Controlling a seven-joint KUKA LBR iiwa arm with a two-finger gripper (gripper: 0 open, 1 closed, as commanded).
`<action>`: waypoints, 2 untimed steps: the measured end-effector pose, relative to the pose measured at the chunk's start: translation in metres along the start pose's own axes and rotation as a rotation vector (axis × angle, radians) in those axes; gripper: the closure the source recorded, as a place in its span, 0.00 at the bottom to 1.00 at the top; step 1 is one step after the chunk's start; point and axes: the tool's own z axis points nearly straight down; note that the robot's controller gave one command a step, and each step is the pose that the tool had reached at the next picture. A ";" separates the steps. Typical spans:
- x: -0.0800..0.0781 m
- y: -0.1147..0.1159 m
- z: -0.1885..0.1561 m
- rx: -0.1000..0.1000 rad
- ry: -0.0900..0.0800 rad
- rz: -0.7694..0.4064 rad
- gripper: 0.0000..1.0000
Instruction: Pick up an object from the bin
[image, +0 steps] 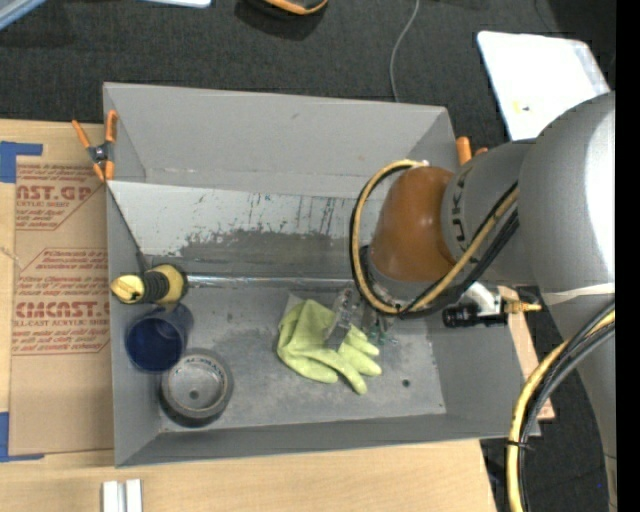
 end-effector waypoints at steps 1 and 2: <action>0.000 -0.003 0.000 0.000 0.000 -0.185 1.00; 0.001 -0.009 -0.043 0.001 0.004 0.043 1.00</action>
Offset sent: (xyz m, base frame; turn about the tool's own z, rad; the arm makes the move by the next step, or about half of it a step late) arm -0.0072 -0.0177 0.1483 -0.4959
